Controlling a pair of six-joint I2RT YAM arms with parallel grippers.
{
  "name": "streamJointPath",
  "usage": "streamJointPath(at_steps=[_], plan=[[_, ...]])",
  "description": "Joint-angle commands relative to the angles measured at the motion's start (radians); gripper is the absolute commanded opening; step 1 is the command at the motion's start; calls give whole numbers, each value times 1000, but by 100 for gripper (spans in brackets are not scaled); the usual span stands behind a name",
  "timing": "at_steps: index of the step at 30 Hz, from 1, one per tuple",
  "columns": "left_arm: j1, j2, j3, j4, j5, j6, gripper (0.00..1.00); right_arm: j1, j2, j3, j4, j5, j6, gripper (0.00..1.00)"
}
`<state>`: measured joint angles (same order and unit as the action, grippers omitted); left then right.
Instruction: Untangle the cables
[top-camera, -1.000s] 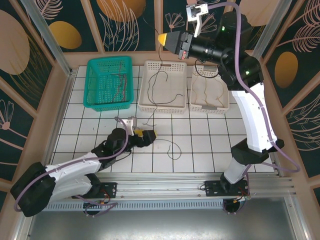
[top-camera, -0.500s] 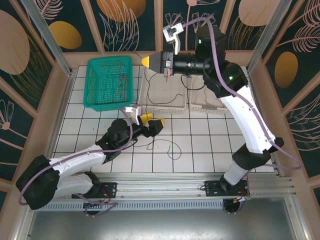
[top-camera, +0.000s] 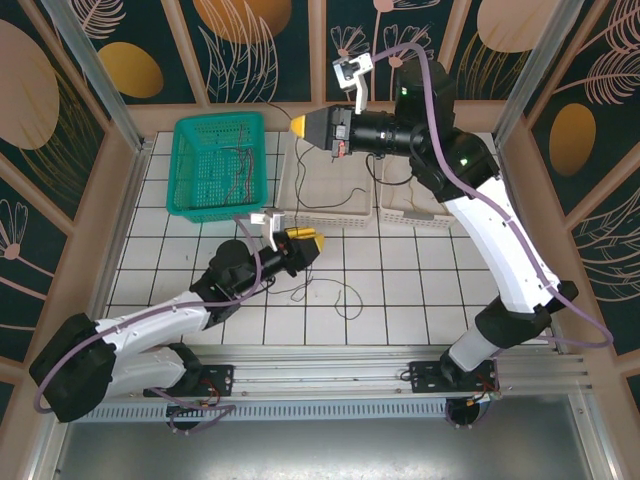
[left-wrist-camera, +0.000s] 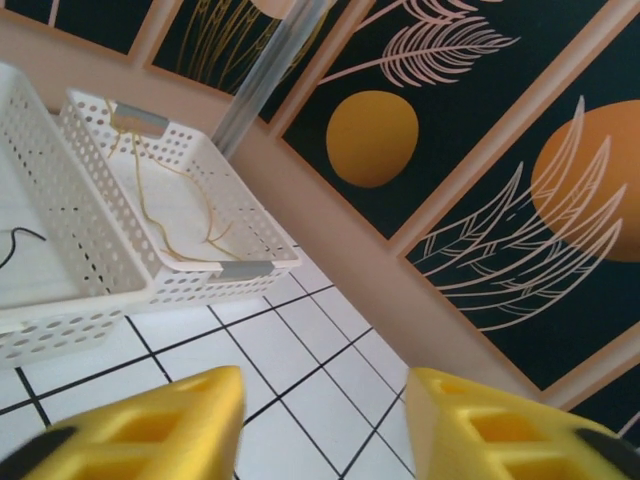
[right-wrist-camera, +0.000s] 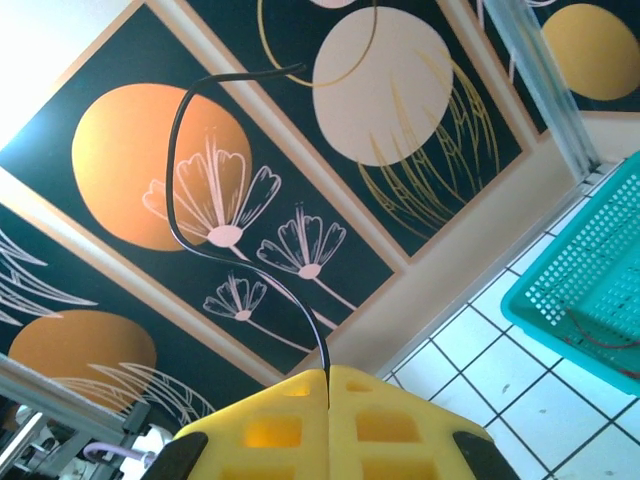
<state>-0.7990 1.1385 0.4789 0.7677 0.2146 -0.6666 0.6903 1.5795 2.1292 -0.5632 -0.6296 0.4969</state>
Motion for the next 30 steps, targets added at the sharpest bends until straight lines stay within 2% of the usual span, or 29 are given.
streamJointPath(at_steps=[1, 5, 8, 12, 18, 26, 28, 30], plan=[[-4, -39, -23, 58, 41, -11, 38, -21, -45, -31, 79, 22, 7, 0], [-3, -68, -33, 56, 49, -13, 22, -37, -58, -72, 104, 26, 22, 0], [-2, -83, -31, 48, 54, -14, 0, -44, -73, -115, 122, 33, 31, 0], [-2, -102, -28, 34, 49, -11, 0, -62, -113, -219, 162, 51, 45, 0], [-3, -142, -11, 12, 28, -17, 0, -122, -220, -488, 246, 86, 68, 0], [-3, -128, 93, -170, 1, 18, 0, -260, -382, -856, 329, 135, 114, 0], [-3, -107, 138, -240, -25, 43, 0, -273, -405, -909, 325, 146, 112, 4], [-2, -82, 193, -310, -55, 76, 0, -275, -428, -950, 315, 171, 100, 17]])
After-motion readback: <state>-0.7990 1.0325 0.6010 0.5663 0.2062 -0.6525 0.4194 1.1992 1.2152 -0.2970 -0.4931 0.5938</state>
